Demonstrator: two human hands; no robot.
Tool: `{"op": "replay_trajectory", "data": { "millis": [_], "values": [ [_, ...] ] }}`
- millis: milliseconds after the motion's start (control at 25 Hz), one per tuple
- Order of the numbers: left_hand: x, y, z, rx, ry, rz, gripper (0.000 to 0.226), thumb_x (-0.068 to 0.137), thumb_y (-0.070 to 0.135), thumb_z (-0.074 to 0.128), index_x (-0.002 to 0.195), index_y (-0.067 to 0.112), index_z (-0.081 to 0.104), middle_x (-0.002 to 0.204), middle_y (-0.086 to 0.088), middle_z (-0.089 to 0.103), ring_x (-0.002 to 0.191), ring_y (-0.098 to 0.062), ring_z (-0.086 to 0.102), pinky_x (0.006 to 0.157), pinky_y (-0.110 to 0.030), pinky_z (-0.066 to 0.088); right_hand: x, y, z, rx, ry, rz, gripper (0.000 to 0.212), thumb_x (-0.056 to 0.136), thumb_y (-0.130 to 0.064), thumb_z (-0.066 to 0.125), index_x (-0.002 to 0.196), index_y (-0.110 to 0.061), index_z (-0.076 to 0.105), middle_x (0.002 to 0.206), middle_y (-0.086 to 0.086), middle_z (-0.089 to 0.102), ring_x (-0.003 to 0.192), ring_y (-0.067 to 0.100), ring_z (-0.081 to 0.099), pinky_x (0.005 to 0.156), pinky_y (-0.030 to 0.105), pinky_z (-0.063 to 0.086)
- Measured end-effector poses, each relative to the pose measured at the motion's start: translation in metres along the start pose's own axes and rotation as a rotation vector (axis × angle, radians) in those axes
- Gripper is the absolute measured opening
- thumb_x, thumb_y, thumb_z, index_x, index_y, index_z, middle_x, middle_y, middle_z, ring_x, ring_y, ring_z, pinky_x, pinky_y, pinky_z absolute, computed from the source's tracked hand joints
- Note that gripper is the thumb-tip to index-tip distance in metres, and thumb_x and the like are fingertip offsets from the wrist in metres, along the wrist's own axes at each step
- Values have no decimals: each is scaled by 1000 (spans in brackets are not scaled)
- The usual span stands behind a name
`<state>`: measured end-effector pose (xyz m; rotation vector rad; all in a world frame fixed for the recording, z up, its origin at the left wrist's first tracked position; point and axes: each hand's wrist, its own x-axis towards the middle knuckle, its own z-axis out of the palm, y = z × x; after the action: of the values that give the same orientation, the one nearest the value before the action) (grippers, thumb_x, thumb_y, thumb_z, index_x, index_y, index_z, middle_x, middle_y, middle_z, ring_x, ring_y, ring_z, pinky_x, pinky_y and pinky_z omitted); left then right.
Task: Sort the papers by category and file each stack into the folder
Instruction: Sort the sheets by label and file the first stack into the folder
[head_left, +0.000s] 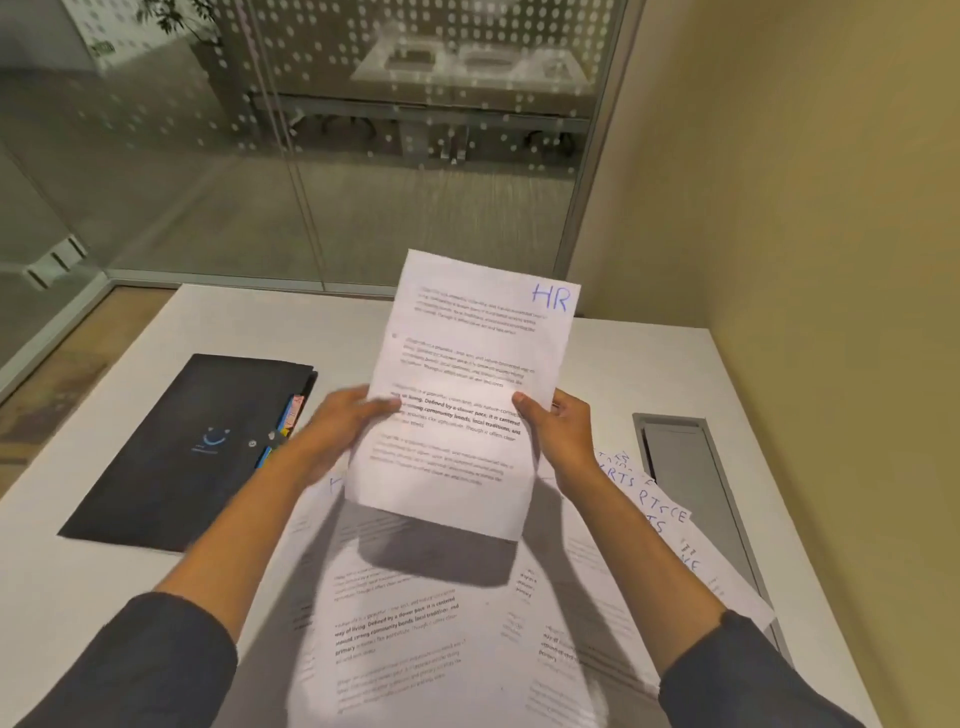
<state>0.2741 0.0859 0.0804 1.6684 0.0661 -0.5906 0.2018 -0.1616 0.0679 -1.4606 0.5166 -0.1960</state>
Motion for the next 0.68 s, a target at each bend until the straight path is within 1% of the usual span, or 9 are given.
{"op": "replay_trajectory", "data": {
  "millis": [80, 200, 280, 320, 400, 480, 560, 600, 680],
  "values": [
    [-2, -31, 15, 8, -51, -65, 29, 87, 7, 64, 116, 12, 65, 109, -10, 72, 89, -21, 71, 78, -31, 52, 11, 13, -8, 70, 30, 87, 22, 89, -6, 69, 110, -9, 69, 103, 5, 74, 87, 16, 73, 73, 26, 59],
    [2, -65, 31, -16, 34, -116, 28, 89, -2, 60, 109, 17, 66, 98, -4, 75, 72, -15, 71, 60, -21, 51, 12, 41, -14, 50, 76, 209, 16, 82, -14, 73, 97, -14, 68, 98, 4, 75, 92, 20, 71, 86, 34, 56],
    [8, -82, 38, 0, 86, -127, 30, 89, -6, 59, 113, 10, 65, 99, -9, 73, 64, -14, 67, 59, -20, 48, -1, 60, -18, -156, 102, 251, 7, 78, -19, 68, 80, -20, 62, 78, -6, 69, 73, 17, 64, 69, 28, 52],
    [11, -87, 43, 18, 111, -121, 29, 90, -9, 57, 114, 5, 64, 100, -12, 72, 60, -11, 66, 56, -19, 49, -9, 69, -18, -244, 113, 258, 13, 79, -17, 64, 70, -22, 55, 66, -11, 61, 61, 13, 55, 56, 25, 43],
    [22, -91, 52, -1, 142, -119, 28, 90, -16, 51, 112, -1, 60, 99, -13, 68, 62, -4, 69, 56, -14, 51, -13, 89, -21, -363, 108, 241, 26, 79, -10, 57, 62, -26, 45, 56, -15, 48, 50, 8, 41, 47, 20, 30],
    [35, -87, 58, -5, 137, -111, 29, 90, -18, 48, 111, -2, 59, 100, -12, 67, 73, -9, 70, 65, -15, 54, -5, 99, -24, -408, 135, 237, 24, 80, -5, 56, 66, -24, 51, 56, -15, 50, 47, 3, 41, 45, 14, 29],
    [59, -85, 59, 44, 140, -84, 27, 90, -10, 56, 115, 0, 59, 104, -9, 67, 92, -17, 67, 84, -24, 53, 14, 106, -26, -364, 187, 238, 13, 80, -4, 59, 80, -16, 64, 66, -10, 64, 53, 5, 53, 50, 14, 38],
    [71, -83, 59, 90, 141, -71, 26, 89, -6, 61, 113, 2, 60, 99, -4, 68, 94, -15, 64, 88, -25, 51, 25, 107, -26, -335, 210, 243, 15, 79, -5, 61, 88, -14, 68, 75, -4, 70, 60, 10, 61, 54, 18, 43],
    [92, -78, 62, 150, 156, -58, 20, 86, -4, 65, 103, 6, 60, 65, 10, 59, 76, -6, 57, 77, -18, 49, 48, 107, -28, -318, 241, 254, 21, 79, -4, 64, 97, -13, 70, 85, 2, 74, 71, 18, 68, 56, 19, 47]
  ]
}}
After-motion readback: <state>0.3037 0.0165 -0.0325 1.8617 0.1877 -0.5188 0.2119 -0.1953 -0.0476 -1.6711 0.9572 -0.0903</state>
